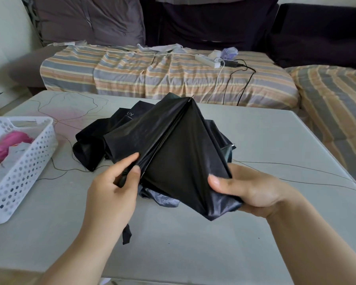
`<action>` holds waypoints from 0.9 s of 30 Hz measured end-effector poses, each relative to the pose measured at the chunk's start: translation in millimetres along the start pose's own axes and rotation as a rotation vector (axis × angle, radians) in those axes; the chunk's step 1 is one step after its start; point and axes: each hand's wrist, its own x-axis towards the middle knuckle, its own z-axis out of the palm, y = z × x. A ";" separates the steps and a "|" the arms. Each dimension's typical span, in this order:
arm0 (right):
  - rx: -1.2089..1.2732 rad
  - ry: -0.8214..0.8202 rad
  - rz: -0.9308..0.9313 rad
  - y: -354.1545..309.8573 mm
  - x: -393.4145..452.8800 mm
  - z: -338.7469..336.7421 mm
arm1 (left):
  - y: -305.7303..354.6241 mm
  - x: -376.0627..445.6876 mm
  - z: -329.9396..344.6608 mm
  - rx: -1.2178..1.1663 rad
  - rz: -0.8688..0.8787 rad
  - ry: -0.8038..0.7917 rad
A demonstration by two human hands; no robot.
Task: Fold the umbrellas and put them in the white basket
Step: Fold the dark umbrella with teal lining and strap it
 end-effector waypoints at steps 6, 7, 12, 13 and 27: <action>-0.088 -0.081 -0.040 5.9 -1.0 -5.6 | 1.9 -2.4 1.6 0.023 0.006 -0.012; -0.079 -0.096 -0.049 8.9 1.5 -3.9 | 0.9 -2.3 2.1 0.024 0.007 -0.014; -0.049 -0.243 -0.044 12.0 6.4 -0.1 | -2.8 -1.2 0.4 0.016 -0.013 -0.020; -0.084 -0.253 -0.042 10.3 4.8 -2.2 | -3.0 -1.4 -0.3 0.013 -0.019 -0.022; -0.685 0.815 0.326 18.9 -9.8 -43.1 | 6.6 -8.5 5.3 -0.237 -0.142 -0.049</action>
